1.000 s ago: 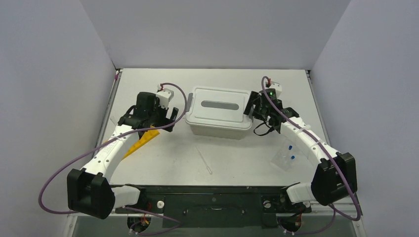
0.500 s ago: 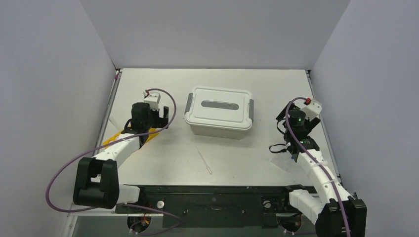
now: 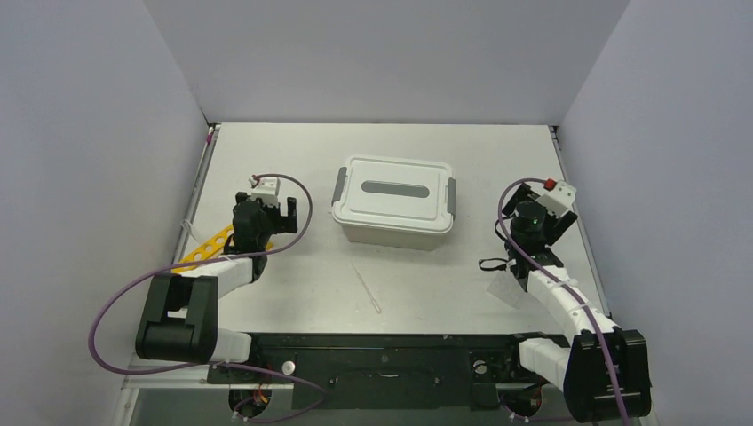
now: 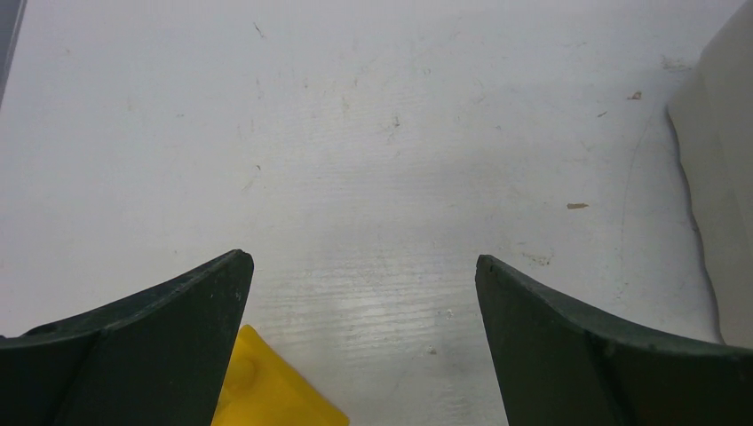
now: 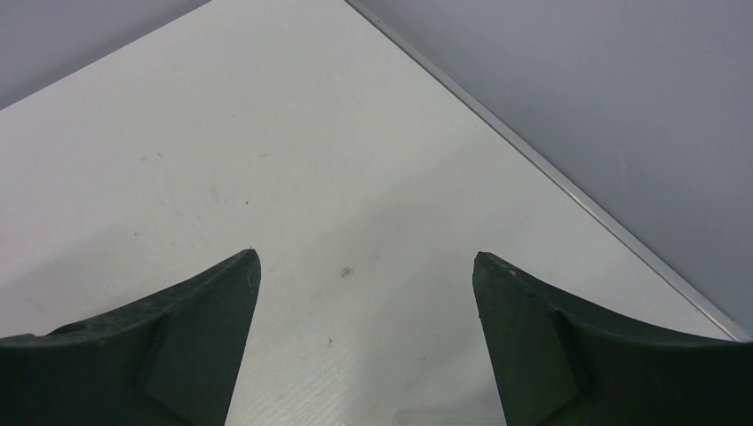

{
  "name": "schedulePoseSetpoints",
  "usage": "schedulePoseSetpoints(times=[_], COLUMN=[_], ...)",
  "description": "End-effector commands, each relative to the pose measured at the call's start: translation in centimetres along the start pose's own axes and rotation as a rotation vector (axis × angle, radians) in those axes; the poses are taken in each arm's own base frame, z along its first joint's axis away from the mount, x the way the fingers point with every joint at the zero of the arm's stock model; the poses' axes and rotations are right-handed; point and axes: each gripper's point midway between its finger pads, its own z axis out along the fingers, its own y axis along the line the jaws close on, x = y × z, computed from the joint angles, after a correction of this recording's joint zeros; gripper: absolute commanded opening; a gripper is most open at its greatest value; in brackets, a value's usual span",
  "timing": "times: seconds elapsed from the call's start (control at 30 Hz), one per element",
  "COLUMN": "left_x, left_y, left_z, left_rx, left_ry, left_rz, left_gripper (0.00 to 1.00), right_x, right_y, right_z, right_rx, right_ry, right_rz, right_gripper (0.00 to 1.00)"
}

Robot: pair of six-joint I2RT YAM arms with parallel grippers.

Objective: Organize the chemistry lab equipment
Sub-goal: Reset both arms

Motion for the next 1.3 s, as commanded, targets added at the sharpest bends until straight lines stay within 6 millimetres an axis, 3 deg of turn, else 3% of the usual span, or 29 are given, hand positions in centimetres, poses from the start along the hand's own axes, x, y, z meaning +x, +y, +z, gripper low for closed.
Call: schedulePoseSetpoints(times=[0.0,0.07,0.27,0.33,0.37,0.4,0.5,0.63,1.27], left_x=[-1.8,-0.8,-0.6,0.1,-1.0,-0.4,0.0,-0.3,-0.2], left_y=[1.5,1.8,2.9,2.4,2.3,2.0,2.0,2.1,2.2], left_z=[0.0,0.1,-0.9,-1.3,-1.5,-1.6,-1.5,-1.5,-1.5], left_rx=[-0.037,-0.048,-0.064,-0.038,-0.03,-0.013,-0.013,-0.017,-0.024], left_ry=[-0.129,-0.126,-0.211,-0.224,-0.287,-0.27,-0.257,-0.265,-0.258], left_rz=[-0.066,-0.081,-0.126,-0.117,-0.11,-0.103,-0.105,-0.108,-0.106], left_gripper=[0.97,0.97,0.97,0.97,0.96,0.97,0.97,0.97,0.97], right_x=[-1.7,-0.9,0.9,2.0,2.4,2.7,2.5,3.6,3.4], right_y=[-0.3,-0.4,-0.2,0.6,1.1,1.6,2.7,2.3,2.5], right_z=[0.6,0.6,-0.1,0.0,0.0,0.1,0.0,1.1,2.0], right_rx=[0.004,-0.011,-0.102,-0.15,-0.173,-0.189,-0.223,-0.196,-0.212], right_ry=[-0.137,-0.155,-0.25,-0.249,-0.247,-0.255,-0.268,-0.22,-0.196], right_rz=[0.036,0.012,-0.006,-0.05,-0.066,-0.086,-0.104,-0.094,-0.086], right_gripper=[0.85,0.85,0.85,0.85,0.85,0.85,0.85,0.85,0.87])
